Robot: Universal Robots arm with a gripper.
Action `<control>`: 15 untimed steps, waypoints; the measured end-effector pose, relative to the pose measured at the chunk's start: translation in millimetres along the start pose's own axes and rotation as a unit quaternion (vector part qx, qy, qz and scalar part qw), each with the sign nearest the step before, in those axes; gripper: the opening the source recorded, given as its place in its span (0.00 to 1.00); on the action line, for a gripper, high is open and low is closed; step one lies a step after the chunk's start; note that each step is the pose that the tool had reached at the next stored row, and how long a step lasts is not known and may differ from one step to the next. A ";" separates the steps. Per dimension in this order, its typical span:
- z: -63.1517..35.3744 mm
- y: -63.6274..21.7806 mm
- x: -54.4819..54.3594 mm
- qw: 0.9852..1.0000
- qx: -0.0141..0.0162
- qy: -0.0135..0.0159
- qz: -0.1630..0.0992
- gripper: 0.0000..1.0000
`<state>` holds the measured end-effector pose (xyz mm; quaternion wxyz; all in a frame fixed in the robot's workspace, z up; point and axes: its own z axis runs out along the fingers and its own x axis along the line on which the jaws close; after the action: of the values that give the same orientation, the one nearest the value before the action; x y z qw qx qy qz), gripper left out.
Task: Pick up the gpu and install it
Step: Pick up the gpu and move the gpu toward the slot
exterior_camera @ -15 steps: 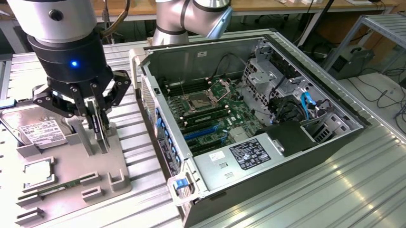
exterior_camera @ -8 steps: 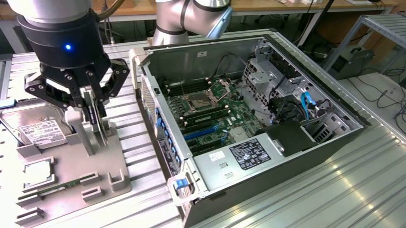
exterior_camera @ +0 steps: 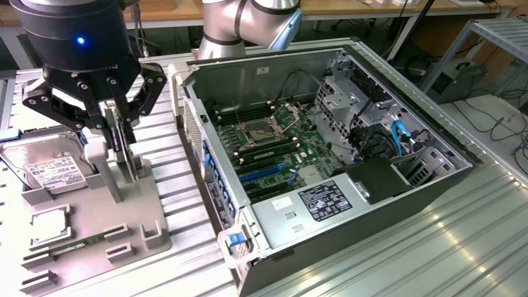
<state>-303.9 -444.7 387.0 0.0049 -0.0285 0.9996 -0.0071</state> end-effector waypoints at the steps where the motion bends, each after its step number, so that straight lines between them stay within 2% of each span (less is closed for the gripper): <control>1: -1.6 -0.1 0.0 1.000 0.000 0.000 0.000 0.28; 8: -14.2 -0.2 -0.3 1.000 0.000 0.001 0.000 0.28; 9: -22.8 -0.3 -0.4 1.000 0.000 0.001 0.000 0.28; 12: -39.7 -0.6 -0.8 1.000 0.000 0.003 0.000 0.28; 15: -64.6 -1.0 -1.0 1.000 -0.001 0.004 0.000 0.28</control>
<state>-303.5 -444.8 451.6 0.0007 -0.0285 0.9996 -0.0067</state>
